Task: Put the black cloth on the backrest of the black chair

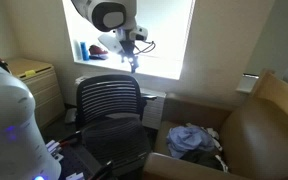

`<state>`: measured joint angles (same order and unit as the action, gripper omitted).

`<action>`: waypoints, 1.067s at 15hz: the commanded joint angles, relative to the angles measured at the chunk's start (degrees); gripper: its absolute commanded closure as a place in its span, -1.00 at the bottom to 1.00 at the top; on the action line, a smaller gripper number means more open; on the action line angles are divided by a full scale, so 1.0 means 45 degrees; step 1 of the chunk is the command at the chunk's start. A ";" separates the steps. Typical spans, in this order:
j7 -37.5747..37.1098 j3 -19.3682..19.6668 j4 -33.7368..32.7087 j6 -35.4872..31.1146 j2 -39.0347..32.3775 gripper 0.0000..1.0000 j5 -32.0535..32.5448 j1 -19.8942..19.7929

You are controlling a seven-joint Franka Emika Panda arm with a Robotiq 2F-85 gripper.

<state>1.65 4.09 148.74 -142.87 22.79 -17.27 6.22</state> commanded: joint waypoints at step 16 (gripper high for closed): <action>-0.5472 -0.1933 -0.1225 -0.4915 -0.3467 -1.00 0.6951 -0.3980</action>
<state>-14.52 -2.27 145.42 -157.47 16.89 7.92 -4.18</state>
